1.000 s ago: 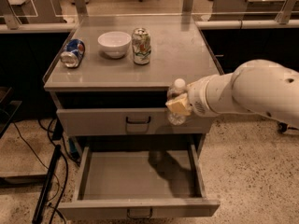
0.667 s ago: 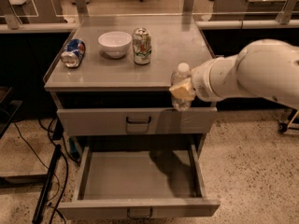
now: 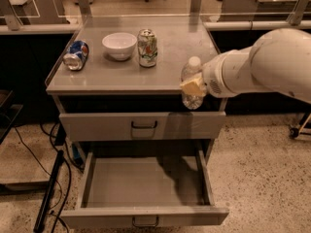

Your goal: Pick water bottle from middle drawer and place on counter

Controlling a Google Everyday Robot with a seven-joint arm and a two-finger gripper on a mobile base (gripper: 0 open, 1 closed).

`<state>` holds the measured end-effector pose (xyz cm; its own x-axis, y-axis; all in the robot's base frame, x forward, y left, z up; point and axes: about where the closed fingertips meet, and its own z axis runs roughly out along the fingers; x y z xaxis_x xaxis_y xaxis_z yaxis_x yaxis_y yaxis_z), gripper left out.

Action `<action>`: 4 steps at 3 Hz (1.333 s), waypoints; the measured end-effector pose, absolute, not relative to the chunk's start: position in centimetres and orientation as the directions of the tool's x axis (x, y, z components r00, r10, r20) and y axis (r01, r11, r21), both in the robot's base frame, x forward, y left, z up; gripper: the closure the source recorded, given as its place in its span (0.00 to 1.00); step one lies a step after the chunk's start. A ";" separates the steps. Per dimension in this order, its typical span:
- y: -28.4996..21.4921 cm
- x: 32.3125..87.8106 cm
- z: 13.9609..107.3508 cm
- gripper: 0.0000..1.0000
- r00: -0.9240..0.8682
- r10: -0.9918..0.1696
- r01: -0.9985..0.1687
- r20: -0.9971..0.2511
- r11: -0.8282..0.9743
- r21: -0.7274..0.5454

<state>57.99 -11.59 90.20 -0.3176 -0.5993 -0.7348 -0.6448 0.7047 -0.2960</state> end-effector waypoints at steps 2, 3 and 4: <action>-13.8 60.4 97.7 1.00 -0.301 -0.621 -0.614 -0.724 0.707 -0.351; -14.1 61.7 97.0 1.00 -0.314 -0.604 -0.619 -0.733 0.715 -0.324; -14.6 64.2 97.2 1.00 -0.335 -0.595 -0.607 -0.731 0.729 -0.316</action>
Offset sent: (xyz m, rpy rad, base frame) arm 0.0496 -0.0380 0.1322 -0.0811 -0.0883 -0.0279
